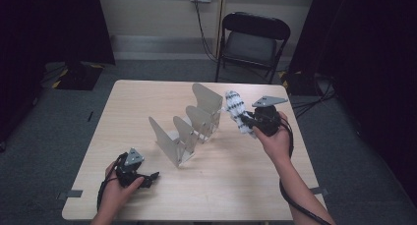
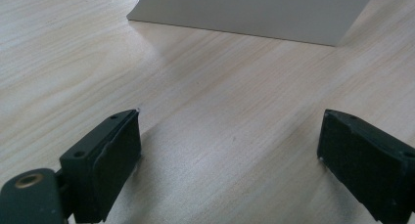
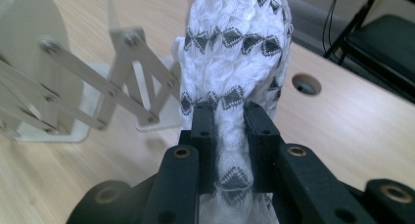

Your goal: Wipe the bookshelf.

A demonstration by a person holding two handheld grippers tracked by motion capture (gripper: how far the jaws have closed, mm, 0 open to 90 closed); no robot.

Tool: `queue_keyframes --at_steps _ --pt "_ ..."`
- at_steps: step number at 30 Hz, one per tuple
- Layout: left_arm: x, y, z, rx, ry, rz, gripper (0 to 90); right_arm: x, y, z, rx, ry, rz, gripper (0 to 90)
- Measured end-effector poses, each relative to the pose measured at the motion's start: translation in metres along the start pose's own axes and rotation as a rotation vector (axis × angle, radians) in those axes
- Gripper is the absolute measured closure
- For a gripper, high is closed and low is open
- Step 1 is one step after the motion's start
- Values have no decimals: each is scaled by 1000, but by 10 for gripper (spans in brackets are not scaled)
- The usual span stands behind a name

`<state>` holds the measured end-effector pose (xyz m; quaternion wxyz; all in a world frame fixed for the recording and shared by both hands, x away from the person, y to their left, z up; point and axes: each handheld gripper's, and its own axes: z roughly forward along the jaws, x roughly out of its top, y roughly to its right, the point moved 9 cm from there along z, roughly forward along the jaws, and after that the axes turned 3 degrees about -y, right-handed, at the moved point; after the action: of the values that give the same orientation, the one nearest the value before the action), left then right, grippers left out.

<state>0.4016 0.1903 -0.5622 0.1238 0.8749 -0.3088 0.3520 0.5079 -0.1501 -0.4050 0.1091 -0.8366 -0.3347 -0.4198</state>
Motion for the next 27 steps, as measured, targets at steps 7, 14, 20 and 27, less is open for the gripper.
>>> queue_keyframes --at_steps 7,14,20,27 --pt "0 0 0 3 1 -5 90 6 -22 17 43 -18 -50 776" --pt "-1 1 0 3 3 -16 90 -18 -31 42 91 -44 -15 776" --pt "-1 1 0 3 3 -16 90 -44 -36 60 111 -92 -2 775" --pt "-1 1 0 3 3 -16 90 -71 -42 75 122 -144 5 774"
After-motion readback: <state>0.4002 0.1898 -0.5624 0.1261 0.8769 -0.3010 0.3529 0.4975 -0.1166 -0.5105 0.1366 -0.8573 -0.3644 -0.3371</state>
